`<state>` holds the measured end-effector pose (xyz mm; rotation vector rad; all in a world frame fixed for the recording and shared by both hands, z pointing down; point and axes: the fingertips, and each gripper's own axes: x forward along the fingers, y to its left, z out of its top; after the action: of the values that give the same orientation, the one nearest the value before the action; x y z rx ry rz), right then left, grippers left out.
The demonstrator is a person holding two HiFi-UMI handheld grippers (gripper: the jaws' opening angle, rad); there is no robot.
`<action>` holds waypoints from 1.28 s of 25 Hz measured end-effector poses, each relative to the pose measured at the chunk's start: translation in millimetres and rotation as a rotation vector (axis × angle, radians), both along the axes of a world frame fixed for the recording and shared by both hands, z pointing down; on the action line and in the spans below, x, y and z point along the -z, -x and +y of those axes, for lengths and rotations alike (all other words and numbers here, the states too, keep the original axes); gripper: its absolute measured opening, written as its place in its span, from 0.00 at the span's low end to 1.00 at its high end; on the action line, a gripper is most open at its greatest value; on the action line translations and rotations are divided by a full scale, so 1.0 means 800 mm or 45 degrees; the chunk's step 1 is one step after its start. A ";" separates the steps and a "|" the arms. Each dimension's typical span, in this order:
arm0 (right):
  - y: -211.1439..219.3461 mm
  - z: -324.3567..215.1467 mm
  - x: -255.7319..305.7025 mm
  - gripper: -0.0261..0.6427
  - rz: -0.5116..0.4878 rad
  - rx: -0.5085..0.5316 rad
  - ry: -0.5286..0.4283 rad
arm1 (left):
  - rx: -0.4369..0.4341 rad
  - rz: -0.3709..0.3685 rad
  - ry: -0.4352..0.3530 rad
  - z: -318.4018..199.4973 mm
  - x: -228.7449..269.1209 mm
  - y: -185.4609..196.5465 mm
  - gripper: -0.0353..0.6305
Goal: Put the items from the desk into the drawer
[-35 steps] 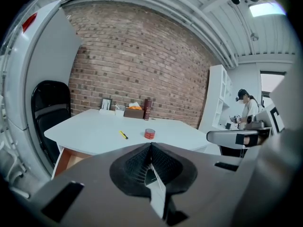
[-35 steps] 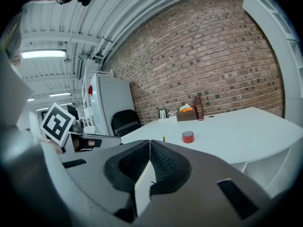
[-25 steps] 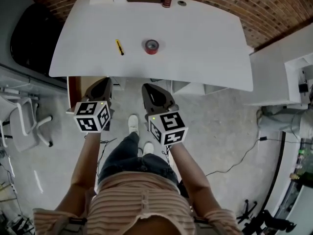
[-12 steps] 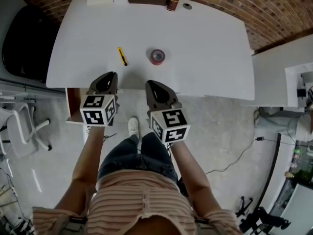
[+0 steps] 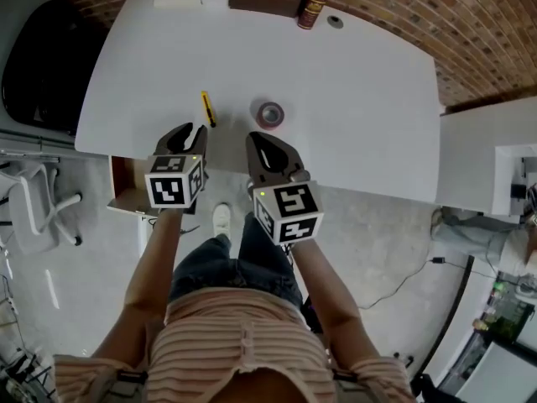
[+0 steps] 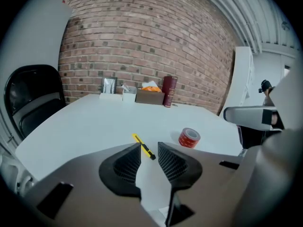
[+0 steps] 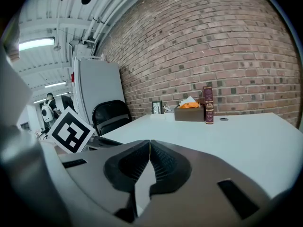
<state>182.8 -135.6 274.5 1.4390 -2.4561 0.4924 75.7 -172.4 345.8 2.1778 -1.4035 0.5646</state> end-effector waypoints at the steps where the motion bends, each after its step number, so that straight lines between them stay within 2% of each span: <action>1: -0.002 -0.010 -0.001 0.06 0.002 0.022 0.005 | 0.019 -0.006 0.025 -0.005 -0.006 -0.003 0.20; 4: -0.009 -0.039 -0.004 0.06 0.003 0.103 0.028 | 0.099 -0.017 0.099 -0.018 -0.019 -0.008 0.23; 10: -0.018 -0.082 -0.017 0.06 0.021 0.252 0.069 | 0.212 -0.055 0.184 -0.046 -0.035 -0.023 0.26; 16: -0.021 -0.112 -0.026 0.06 -0.012 0.330 0.122 | 0.285 -0.143 0.283 -0.071 -0.056 -0.025 0.28; 20: -0.025 -0.125 -0.031 0.06 -0.016 0.375 0.139 | 0.314 -0.242 0.324 -0.082 -0.069 -0.025 0.28; 26: -0.024 -0.136 -0.039 0.06 -0.029 0.418 0.174 | 0.396 -0.239 0.462 -0.081 -0.088 -0.025 0.28; 32: -0.021 -0.142 -0.043 0.06 -0.040 0.440 0.199 | 0.446 -0.234 0.489 -0.081 -0.091 -0.021 0.27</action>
<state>200.0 -249.5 309.2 0.9282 -2.5513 0.6154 92.4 -237.2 418.7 1.5707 -1.5746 0.8367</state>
